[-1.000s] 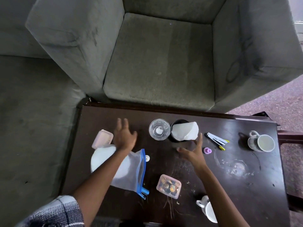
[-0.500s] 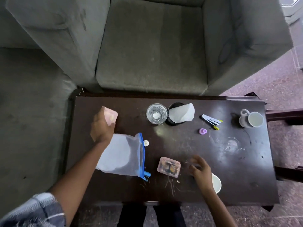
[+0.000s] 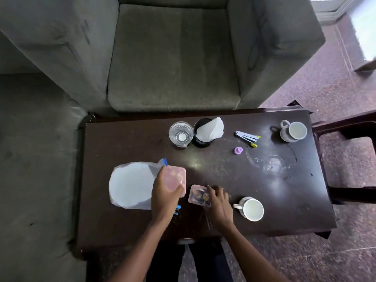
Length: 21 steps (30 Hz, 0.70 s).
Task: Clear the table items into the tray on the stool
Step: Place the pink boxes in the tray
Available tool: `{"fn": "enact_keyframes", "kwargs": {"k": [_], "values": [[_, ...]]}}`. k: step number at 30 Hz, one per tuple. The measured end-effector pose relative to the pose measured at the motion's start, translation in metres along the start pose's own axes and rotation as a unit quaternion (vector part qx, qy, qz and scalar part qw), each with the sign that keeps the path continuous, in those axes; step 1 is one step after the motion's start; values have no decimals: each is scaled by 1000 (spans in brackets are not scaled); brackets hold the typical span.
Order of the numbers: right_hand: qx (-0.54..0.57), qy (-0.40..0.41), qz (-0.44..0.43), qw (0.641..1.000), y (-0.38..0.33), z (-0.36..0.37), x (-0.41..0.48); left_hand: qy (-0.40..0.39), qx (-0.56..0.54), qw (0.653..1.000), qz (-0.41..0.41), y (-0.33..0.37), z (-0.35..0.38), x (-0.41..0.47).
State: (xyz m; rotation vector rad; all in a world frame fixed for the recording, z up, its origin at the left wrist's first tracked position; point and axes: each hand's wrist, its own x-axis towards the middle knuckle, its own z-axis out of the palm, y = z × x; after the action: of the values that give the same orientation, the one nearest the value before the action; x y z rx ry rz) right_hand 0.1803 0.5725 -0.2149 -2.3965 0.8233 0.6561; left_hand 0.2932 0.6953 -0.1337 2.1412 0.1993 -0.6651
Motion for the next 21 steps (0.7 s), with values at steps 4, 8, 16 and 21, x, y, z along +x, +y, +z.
{"fn": "enact_keyframes", "kwargs": {"k": [4, 8, 16, 21], "values": [[110, 37, 34, 993, -4, -11, -11, 8, -10, 1000, -8, 5, -11, -11], [184, 107, 26, 977, -14, -40, -34, 11, -21, 1000, 10, 24, -25, -28], [308, 231, 35, 922, -16, -137, -122, -89, 3, 990, 110, 88, -47, -83], [320, 315, 81, 890, 8, -166, -182, -182, 48, 964, 187, 125, -35, -122]]}}
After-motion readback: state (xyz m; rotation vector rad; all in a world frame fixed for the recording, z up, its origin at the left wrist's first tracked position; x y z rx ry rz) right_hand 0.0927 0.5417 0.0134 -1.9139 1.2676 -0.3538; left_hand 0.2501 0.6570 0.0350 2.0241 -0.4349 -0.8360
